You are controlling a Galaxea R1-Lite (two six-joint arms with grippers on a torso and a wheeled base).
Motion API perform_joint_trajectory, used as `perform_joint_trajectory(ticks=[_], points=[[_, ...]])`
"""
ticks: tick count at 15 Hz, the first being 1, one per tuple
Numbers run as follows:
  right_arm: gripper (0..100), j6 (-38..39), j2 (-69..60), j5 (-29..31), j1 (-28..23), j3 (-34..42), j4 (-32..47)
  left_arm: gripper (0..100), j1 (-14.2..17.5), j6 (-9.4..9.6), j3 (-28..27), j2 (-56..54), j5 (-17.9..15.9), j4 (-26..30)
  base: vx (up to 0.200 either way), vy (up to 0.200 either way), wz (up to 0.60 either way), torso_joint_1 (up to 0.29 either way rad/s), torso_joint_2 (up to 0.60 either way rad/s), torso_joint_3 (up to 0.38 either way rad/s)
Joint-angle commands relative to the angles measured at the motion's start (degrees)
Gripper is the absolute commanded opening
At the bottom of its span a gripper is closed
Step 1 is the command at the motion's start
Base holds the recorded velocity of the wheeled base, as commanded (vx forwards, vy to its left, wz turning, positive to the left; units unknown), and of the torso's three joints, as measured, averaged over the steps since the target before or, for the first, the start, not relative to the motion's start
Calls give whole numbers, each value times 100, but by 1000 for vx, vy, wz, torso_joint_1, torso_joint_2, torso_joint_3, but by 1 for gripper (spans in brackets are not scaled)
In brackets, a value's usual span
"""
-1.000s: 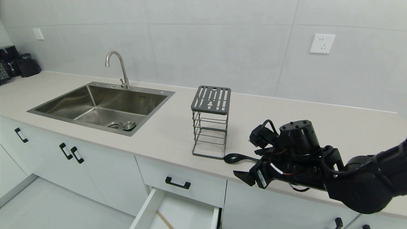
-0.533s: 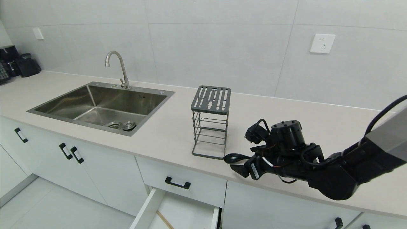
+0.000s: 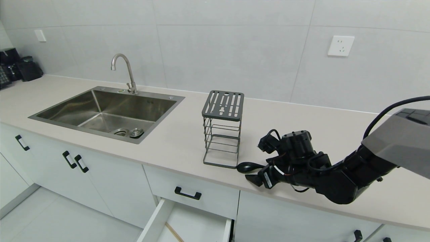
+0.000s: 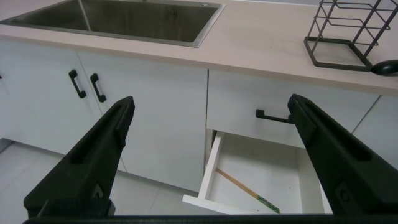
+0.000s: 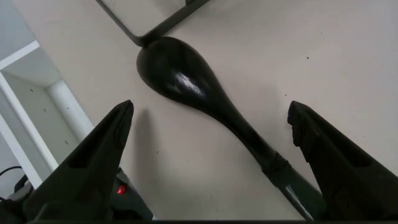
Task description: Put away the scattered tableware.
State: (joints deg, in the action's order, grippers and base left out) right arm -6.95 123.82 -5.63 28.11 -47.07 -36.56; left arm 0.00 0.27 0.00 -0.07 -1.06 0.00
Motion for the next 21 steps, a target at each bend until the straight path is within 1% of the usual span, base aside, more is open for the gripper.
perform_joint_trajectory(ticks=[1, 2, 3, 4, 9, 17, 19, 21], points=[[100, 9, 239, -8, -7, -118, 0, 100, 0, 0, 0, 7, 1, 0, 0, 0, 0, 0, 0, 0], [100, 36, 292, -8, -7, -136, -18, 100, 0, 0, 0, 7, 1, 0, 0, 0, 0, 0, 0, 0], [0, 36, 309, -8, -16, -127, -44, 100, 0, 0, 0, 7, 1, 0, 0, 0, 0, 0, 0, 0], [0, 53, 397, 1, -16, -118, -194, 100, 0, 0, 0, 7, 1, 0, 0, 0, 0, 0, 0, 0], [0, 71, 345, 53, -78, -4, -202, 100, 0, 0, 0, 7, 1, 0, 0, 0, 0, 0, 0, 0], [0, 18, -534, 45, -25, 550, -211, 100, 0, 0, 0, 7, 1, 0, 0, 0, 0, 0, 0, 0], [0, -26, -1097, 27, 98, 998, -211, 100, 0, 0, 0, 7, 1, 0, 0, 0, 0, 0, 0, 0], [0, -17, -1422, 36, 397, 1358, -211, 100, 0, 0, 0, 7, 1, 0, 0, 0, 0, 0, 0, 0]])
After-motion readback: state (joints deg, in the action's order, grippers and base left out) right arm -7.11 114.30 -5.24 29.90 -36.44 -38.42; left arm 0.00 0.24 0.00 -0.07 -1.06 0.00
